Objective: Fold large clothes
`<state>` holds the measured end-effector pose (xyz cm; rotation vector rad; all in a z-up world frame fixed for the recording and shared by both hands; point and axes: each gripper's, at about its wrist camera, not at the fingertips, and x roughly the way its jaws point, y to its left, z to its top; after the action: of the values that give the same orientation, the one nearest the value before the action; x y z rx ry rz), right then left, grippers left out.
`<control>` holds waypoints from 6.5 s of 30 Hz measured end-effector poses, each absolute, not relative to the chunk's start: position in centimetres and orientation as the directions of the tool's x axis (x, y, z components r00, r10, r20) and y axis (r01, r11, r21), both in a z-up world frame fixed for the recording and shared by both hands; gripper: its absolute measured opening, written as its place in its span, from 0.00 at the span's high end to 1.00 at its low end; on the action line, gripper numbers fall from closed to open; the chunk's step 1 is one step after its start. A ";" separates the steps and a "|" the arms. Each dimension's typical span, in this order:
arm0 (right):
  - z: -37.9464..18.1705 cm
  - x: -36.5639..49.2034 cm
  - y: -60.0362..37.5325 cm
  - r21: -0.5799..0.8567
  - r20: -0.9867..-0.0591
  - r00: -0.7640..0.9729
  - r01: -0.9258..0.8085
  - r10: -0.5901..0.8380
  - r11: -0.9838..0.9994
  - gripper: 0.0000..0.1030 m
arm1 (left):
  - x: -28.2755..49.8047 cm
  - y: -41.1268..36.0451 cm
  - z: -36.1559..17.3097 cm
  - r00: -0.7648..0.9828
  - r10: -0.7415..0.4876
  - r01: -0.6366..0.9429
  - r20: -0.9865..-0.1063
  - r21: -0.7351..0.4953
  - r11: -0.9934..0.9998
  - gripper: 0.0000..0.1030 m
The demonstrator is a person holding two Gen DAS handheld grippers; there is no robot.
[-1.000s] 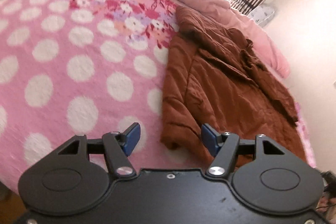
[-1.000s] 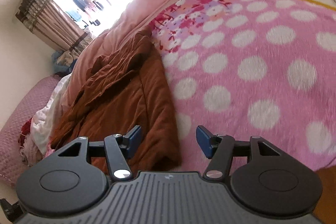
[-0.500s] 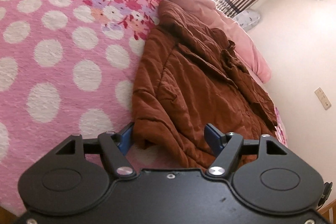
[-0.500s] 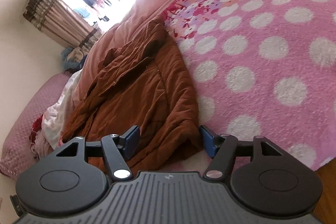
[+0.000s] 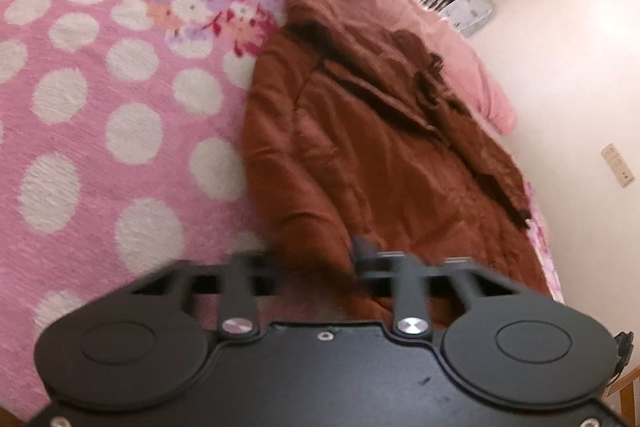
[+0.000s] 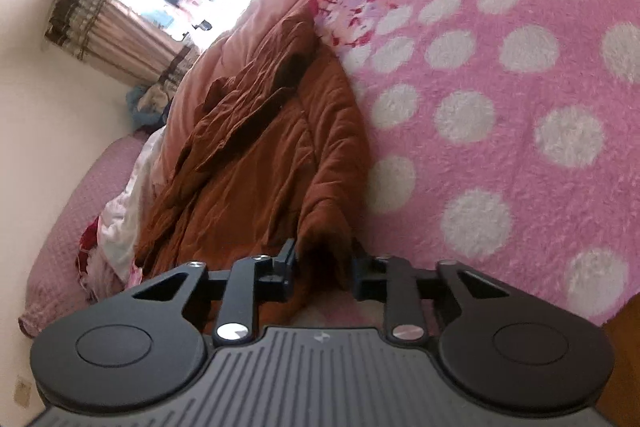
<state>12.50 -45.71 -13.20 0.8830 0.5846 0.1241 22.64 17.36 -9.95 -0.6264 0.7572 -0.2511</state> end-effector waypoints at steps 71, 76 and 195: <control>-2.0 48.2 -44.7 0.327 -0.494 0.870 0.189 -0.003 0.926 0.93 | 56.9 16.7 -0.9 0.835 -0.153 -0.034 -0.528 -0.328 0.944 0.95; 0.1 47.3 -45.6 0.375 -0.421 0.907 0.205 -0.031 0.904 0.95 | 57.7 17.7 1.1 0.865 -0.177 -0.016 -0.469 -0.379 0.925 0.94; -2.5 41.0 -22.3 0.270 -0.398 0.911 0.001 0.111 0.963 0.49 | 38.2 18.4 -8.9 0.844 -0.250 -0.214 -0.474 -0.725 0.654 0.38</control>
<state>40.97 -22.28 -2.47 0.2700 0.4232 0.0571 38.20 18.41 -8.87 -0.8706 0.5840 -0.0219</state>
